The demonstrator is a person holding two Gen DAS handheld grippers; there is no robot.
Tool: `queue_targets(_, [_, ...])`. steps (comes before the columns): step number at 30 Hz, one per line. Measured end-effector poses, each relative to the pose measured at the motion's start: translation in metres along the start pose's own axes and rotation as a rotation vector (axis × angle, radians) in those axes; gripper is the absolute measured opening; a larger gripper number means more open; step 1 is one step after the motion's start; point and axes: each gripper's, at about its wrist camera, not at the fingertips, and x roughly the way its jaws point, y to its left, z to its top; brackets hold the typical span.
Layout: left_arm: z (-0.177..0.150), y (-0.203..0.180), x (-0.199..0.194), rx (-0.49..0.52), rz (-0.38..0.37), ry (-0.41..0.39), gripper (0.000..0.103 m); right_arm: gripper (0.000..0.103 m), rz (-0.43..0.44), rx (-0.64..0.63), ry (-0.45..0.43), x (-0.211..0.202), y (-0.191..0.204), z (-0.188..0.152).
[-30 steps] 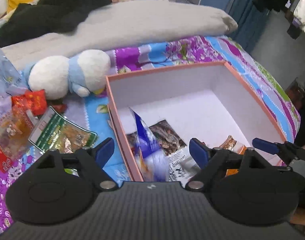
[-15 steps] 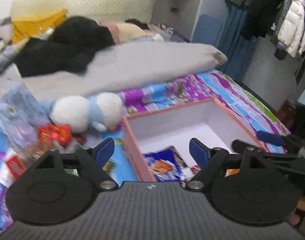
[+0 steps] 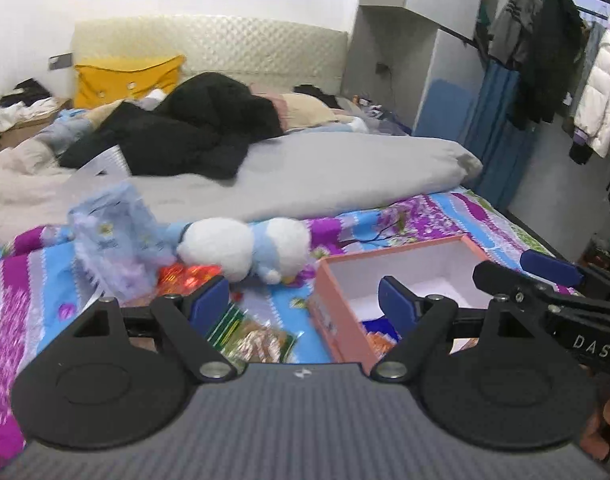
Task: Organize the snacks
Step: 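Open both grippers to drop the two bags into the pink box, then withdraw both open grippers from the box toward the snack pile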
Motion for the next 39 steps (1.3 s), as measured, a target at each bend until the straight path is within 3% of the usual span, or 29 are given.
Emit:
queue_targets(13, [-0.090, 0.055, -0.046, -0.040, 0.058, -0.011, 0.085, 0.080, 0.037, 0.002, 0.070, -0.016, 0.054, -0.077])
queue_targets(21, [-0.150, 0.089, -0.060, -0.175, 0.083, 0.013, 0.085, 0.080, 0.046, -0.042, 0.120, -0.017, 0.070, -0.108])
queue_targets(30, [-0.213, 0.108, -0.052, -0.297, 0.091, 0.057, 0.085, 0.080, 0.042, -0.126, 0.215, -0.019, 0.075, -0.148])
queue_targets(39, [-0.230, 0.139, -0.020, -0.382, 0.091, 0.055, 0.085, 0.079, 0.049, -0.218, 0.266, 0.014, 0.096, -0.162])
